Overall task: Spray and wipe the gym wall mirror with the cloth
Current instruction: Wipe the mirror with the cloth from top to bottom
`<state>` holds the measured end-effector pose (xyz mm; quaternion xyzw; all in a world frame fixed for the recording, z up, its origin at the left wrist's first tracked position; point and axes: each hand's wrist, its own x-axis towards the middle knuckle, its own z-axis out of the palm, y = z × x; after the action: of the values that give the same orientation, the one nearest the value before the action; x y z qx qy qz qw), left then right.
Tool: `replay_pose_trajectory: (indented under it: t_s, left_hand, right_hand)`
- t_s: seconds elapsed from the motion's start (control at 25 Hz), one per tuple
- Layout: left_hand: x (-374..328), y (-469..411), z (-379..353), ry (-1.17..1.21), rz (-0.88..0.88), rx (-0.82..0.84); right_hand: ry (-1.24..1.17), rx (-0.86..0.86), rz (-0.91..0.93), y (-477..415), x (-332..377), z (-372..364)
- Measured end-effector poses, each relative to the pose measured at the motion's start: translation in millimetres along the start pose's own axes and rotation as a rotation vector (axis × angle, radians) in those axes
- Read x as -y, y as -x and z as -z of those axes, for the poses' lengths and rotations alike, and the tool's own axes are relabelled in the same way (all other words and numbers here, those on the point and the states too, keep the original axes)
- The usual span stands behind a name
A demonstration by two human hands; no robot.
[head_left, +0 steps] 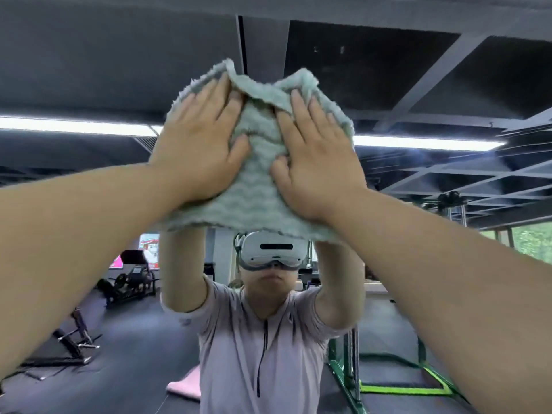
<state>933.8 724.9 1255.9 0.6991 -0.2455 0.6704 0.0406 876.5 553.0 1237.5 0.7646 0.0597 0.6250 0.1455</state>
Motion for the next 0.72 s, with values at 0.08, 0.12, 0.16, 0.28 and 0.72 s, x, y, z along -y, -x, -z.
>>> replay_pose_trajectory:
  t_s: [0.08, 0.12, 0.16, 0.28, 0.72]
  left_hand:
    - [-16.0, 8.1, -6.2, 0.004, 0.091, -0.044]
    - [-28.2, 29.0, -12.0, -0.018, 0.042, -0.053]
    - [-39.7, 52.1, -14.1, -0.037, -0.043, -0.046]
    - [-40.7, 70.3, -11.8, -0.034, -0.305, 0.042]
    - [-140.8, 54.1, -21.8, -0.016, -0.398, 0.055]
  right_hand:
    - [-0.025, -0.029, -0.076, -2.1, 5.1, -3.2]
    - [-0.032, -0.057, -0.071, 14.3, 7.7, -9.1]
    - [-0.035, -0.069, -0.034, 38.0, 7.7, -12.6]
    - [0.062, 0.072, 0.206, 80.0, -23.8, -4.6]
    - [0.131, 0.111, 0.358, 140.5, -134.8, 13.5]
